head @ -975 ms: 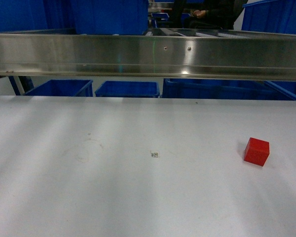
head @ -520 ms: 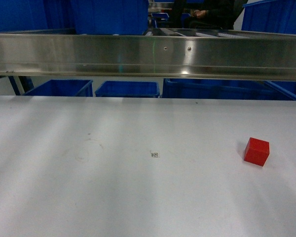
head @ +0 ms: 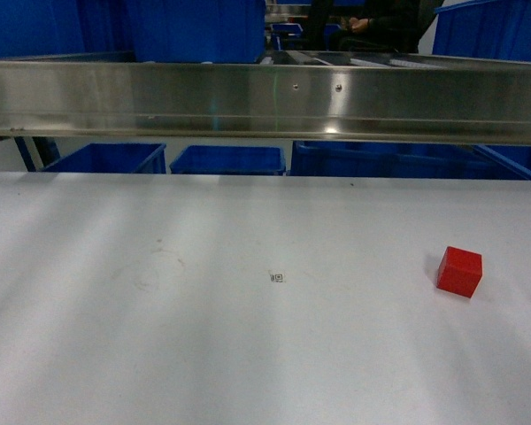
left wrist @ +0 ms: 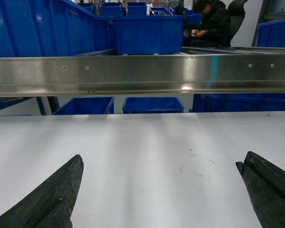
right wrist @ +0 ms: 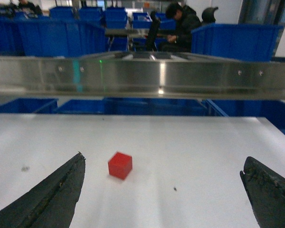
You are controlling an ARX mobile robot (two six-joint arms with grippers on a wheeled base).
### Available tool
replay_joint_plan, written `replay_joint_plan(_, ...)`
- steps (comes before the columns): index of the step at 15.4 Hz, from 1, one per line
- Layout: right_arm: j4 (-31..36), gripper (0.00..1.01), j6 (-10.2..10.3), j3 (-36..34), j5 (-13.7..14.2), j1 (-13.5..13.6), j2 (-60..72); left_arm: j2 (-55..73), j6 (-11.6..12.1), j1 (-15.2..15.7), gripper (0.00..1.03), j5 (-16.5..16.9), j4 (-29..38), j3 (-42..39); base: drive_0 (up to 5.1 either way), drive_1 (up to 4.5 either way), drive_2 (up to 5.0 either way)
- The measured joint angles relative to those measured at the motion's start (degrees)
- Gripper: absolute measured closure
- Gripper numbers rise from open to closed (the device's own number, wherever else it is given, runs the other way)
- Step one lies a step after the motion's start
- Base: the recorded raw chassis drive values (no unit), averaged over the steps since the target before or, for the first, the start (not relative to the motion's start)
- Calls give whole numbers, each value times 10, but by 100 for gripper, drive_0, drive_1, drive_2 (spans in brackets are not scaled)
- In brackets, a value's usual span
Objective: Place magnetic block on left shelf second layer
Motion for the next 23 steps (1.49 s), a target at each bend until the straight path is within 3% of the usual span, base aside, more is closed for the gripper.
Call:
replay_joint_plan(1,70,3,16,20,-2,26,103,0,0,0,5,0,0,0,0,0,0)
replay_joint_plan(2,138,3,34,58,-32,23,228,0,0,0,5,0,1,0,0,0,0)
replay_joint_plan(4,205,3,55,155,-54,8,420,0,0,0,5,0,0,0,0,0,0)
replay_joint_plan(7,121,3,92,375,-66,18,761,0,0,0,5,0,0,0,0,0,0)
replay_joint_plan(9,74,3,97,484,-56,36,929,0,0,0,5,0,0,0,0,0,0)
replay_joint_plan(11,80,3,97,553,-30,50,1029,0,0,0,5,0,0,0,0,0,0)
replay_joint_plan(15,71,3,102,604,45,54,1130,0,0,0,5,0,0,0,0,0,0)
replay_joint_plan(19,108,3,110,595,51,59,1146,0,0,0,5,0,0,0,0,0,0)
replay_joint_plan(21,110,3,124,588,57,64,1154,0,0,0,5,0,0,0,0,0,0)
replay_joint_plan(22,115,13,131,582,60,66,1154,0,0,0,5,0,0,0,0,0,0)
replay_joint_plan(23,129,35,135,564,75,73,1150,0,0,0,5,0,0,0,0,0,0)
